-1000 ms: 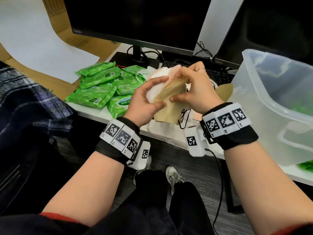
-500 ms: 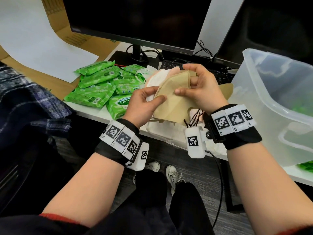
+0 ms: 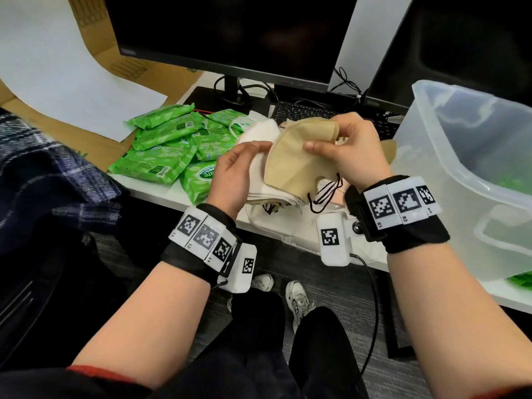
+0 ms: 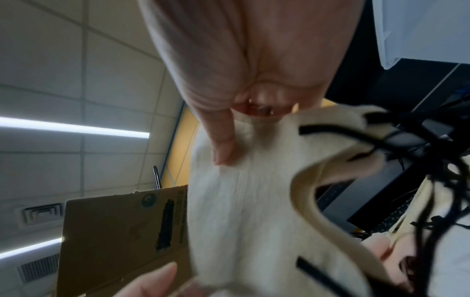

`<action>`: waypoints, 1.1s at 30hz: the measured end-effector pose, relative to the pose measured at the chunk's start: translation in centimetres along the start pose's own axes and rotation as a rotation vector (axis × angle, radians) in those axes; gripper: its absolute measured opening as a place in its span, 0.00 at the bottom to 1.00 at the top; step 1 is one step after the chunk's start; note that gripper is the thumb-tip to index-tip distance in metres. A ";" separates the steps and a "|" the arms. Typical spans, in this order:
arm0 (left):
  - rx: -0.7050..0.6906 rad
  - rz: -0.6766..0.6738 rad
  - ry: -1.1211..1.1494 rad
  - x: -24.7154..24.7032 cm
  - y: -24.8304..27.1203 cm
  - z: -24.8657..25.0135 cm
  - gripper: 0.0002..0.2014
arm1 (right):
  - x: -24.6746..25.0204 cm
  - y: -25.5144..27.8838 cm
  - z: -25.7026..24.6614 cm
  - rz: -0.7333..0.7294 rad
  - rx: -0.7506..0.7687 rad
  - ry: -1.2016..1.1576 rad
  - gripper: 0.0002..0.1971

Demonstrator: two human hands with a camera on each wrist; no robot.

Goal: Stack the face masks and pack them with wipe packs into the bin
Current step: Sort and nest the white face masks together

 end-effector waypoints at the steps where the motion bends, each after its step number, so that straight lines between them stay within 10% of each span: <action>1: 0.012 0.050 -0.008 0.5 -0.1 0.0 0.14 | 0.1 0.1 -0.3 -0.016 0.020 -0.061 0.12; 10: 0.207 -0.142 0.019 -0.9 0.0 -1.8 0.33 | -2.6 1.1 -1.6 -0.289 0.051 -0.415 0.18; 17: 0.132 -0.286 0.003 -2.2 0.8 -1.3 0.11 | -3.0 1.3 -0.1 -0.306 -0.040 -0.176 0.32; 25: 0.053 -0.362 -0.046 -2.7 1.3 -0.3 0.14 | -3.1 1.2 -0.3 -0.358 -0.031 -0.083 0.47; 33: -0.083 -0.483 0.040 -3.0 1.7 1.6 0.40 | -2.7 1.4 1.5 -0.249 -0.121 0.006 0.44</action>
Point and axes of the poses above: each hand's wrist, its own y-axis away from the middle knuckle, its own x-axis out of the back of the hand, z = x × y, the point moved 8 cm from there along -y, towards the middle knuckle, and after that the axes turned 1 degree about -y, right-handed, at the moved point
